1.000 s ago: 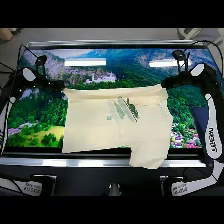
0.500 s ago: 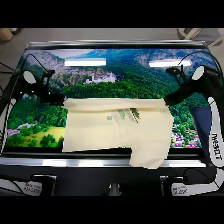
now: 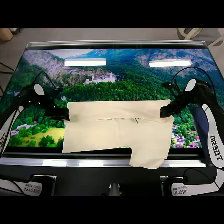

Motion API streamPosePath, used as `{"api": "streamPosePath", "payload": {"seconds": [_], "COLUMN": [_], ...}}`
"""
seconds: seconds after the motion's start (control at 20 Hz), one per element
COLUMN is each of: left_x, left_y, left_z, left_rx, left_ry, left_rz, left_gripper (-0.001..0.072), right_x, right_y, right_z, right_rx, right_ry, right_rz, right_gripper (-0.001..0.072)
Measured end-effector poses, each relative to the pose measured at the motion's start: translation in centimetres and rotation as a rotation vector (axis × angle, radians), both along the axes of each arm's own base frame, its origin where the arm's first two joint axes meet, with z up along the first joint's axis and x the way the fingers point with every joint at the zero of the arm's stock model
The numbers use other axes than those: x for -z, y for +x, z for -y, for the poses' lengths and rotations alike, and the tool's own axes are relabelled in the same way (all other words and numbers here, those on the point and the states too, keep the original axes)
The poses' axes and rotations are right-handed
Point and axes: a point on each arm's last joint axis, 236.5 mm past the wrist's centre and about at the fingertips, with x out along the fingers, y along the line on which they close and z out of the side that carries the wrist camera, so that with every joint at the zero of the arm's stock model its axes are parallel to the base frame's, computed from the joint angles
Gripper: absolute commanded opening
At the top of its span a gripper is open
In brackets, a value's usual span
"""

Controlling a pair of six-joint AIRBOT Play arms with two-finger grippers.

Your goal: Fold the shirts.

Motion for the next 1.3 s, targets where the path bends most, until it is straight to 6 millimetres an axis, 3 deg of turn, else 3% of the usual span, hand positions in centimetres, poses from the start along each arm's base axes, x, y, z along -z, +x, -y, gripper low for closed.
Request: {"api": "streamPosePath", "payload": {"seconds": [0.15,0.3,0.45,0.55,0.7,0.95,1.0,1.1,1.15,1.3], "left_x": [-1.5,-2.9,-2.1,-1.0,0.7,2.4,2.5,3.0,3.2,3.4], "left_y": [0.3,-1.2,-5.8,-9.6,-14.1,-17.5,-17.8,-17.7,-17.5,-17.1], "left_z": [-1.3,-2.9,-2.9,-2.0,-0.5,1.9,2.3,2.5,2.6,2.8], "left_rx": [-0.024,-0.069,-0.113,-0.138,-0.165,-0.184,-0.184,-0.188,-0.193,-0.215], "left_ry": [0.0,-0.006,-0.031,-0.065,-0.107,-0.165,-0.173,-0.165,-0.162,-0.158], "left_rz": [0.009,-0.003,-0.057,-0.092,-0.125,-0.157,-0.161,-0.143,-0.13,-0.116], "left_gripper": [0.0523,0.0522,0.0455,0.0457,0.046,0.0458,0.0427,0.0115,0.003,0.0028], "right_x": [-1.8,-2.9,-2.5,-2.0,-1.5,-1.4,-1.4,-1.3,-1.3,-0.4], "right_y": [-0.8,-3.9,-8.3,-10.0,-11.1,-11.5,-11.5,-11.6,-11.8,-14.1], "right_z": [1.2,3.8,5.5,5.3,4.8,4.1,4.0,4.0,4.0,3.1], "right_rx": [-0.037,0.013,0.09,0.118,0.144,0.135,0.134,0.131,0.129,0.12], "right_ry": [-0.033,-0.043,-0.019,0.011,0.049,0.082,0.086,0.086,0.088,0.099], "right_rz": [-0.016,-0.084,-0.147,-0.148,-0.134,-0.119,-0.118,-0.119,-0.121,-0.152], "right_gripper": [0.0527,0.0488,0.0487,0.0486,0.0486,0.0487,0.0487,0.0488,0.0493,0.0575]}}
